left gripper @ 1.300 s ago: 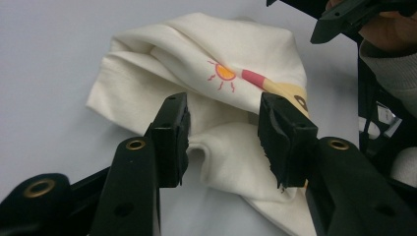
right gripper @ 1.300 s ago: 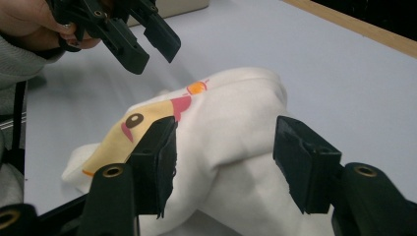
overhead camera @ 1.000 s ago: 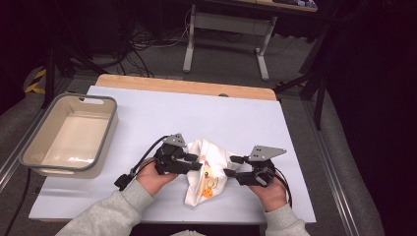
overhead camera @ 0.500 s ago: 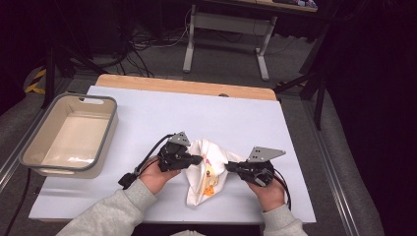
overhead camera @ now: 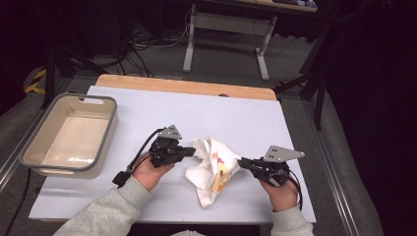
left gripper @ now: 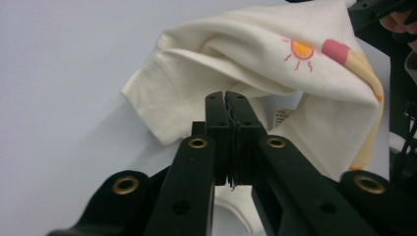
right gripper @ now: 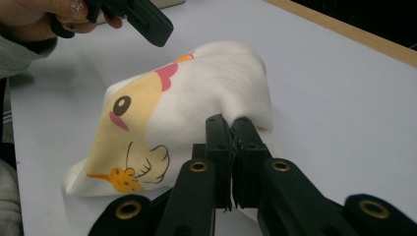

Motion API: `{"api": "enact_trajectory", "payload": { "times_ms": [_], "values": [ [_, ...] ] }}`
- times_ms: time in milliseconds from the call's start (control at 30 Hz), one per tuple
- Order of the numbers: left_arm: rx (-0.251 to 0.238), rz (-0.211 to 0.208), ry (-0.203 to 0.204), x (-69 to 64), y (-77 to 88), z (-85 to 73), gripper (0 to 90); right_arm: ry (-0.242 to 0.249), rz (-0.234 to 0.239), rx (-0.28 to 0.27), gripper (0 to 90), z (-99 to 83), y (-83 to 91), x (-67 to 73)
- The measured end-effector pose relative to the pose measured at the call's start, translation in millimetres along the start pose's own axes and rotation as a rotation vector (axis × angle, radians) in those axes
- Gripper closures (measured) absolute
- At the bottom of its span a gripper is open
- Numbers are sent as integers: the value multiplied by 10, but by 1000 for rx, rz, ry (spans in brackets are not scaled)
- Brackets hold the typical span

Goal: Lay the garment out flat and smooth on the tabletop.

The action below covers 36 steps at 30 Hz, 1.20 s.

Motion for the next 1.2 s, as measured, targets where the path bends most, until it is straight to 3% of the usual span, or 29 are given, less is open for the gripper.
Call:
{"api": "enact_trajectory", "payload": {
  "times_ms": [267, 533, 700, 1000, 1100, 1200],
  "values": [
    [41, -41, -6, -87, -144, -37, 738, -46, -34, 39, 873, -234, 186, -97],
    [74, -88, 17, -143, -281, -48, 575, -78, -45, 92, 873, -430, 193, -135],
    [92, -100, 29, -173, -393, -46, 516, -61, -40, 100, 871, -427, 174, -91],
    [113, -111, 42, -210, -560, -25, 538, -32, -25, 98, 871, -393, 148, 0],
    [118, -95, 29, -245, -641, -16, 616, -20, -15, 101, 871, -385, 129, 41],
    [115, -76, 24, -239, -643, -2, 771, -16, -12, 97, 871, -374, 117, 57]
  ]
}}
Point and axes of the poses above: each handheld gripper's, and its own axes: y roughly backward along the jaws, z roughly out of its top, x roughly to its left, the point moved 6 cm from there along -y, roughly forward along the jaws, and after that the axes turned 6 degrees about y, right-handed, at the moved point
